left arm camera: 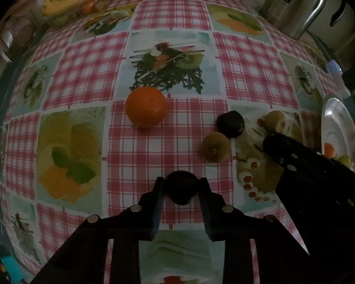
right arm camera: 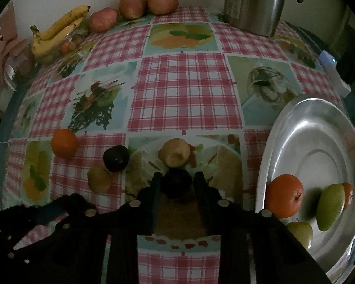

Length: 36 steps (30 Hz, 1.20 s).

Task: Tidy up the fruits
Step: 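Grasp a dark plum with the left tool while the right tool grasps another dark plum, then carry both held dark plums over the steel plate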

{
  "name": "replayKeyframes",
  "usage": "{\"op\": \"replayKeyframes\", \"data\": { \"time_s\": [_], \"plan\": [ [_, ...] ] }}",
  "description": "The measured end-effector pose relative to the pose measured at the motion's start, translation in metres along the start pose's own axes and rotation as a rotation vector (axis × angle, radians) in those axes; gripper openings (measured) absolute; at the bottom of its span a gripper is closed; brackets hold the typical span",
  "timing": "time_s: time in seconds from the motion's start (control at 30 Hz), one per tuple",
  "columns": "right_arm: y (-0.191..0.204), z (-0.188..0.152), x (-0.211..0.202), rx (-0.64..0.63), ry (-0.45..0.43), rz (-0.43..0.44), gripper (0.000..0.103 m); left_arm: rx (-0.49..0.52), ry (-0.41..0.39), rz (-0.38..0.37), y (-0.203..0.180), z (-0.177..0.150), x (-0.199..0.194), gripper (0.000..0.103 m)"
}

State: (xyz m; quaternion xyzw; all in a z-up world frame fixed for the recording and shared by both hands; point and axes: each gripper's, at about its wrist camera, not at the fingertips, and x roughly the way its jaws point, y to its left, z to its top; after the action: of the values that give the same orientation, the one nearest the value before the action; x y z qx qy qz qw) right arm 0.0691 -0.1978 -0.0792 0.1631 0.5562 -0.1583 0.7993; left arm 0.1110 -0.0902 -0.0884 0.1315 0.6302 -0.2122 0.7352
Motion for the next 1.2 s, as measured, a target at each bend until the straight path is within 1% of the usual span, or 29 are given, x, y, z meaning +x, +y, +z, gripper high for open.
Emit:
{"op": "replayKeyframes", "data": {
  "time_s": [0.17, 0.3, 0.47, 0.73, 1.03, 1.2],
  "plan": [
    [0.002, -0.001, 0.000, -0.002, 0.000, -0.001, 0.025, -0.010, 0.002, -0.011, 0.002, 0.001, 0.001, 0.030],
    [0.003, -0.001, 0.000, -0.005, 0.001, -0.003, 0.025, -0.029, 0.005, -0.047, 0.008, 0.000, 0.002, 0.030],
    [0.001, -0.001, -0.001, 0.003, 0.006, 0.010, 0.025, -0.045, -0.005, -0.055, 0.013, 0.000, -0.002, 0.030],
    [0.001, 0.000, -0.013, 0.013, -0.009, 0.026, 0.025, -0.073, -0.072, -0.074, 0.024, 0.006, -0.034, 0.030],
    [-0.009, 0.005, -0.043, 0.058, -0.056, 0.059, 0.025, -0.111, -0.153, -0.091, 0.034, 0.010, -0.073, 0.030],
    [-0.018, 0.003, -0.056, 0.076, -0.060, 0.056, 0.025, -0.107, -0.181, -0.091, 0.028, 0.009, -0.085, 0.030]
  ]
}}
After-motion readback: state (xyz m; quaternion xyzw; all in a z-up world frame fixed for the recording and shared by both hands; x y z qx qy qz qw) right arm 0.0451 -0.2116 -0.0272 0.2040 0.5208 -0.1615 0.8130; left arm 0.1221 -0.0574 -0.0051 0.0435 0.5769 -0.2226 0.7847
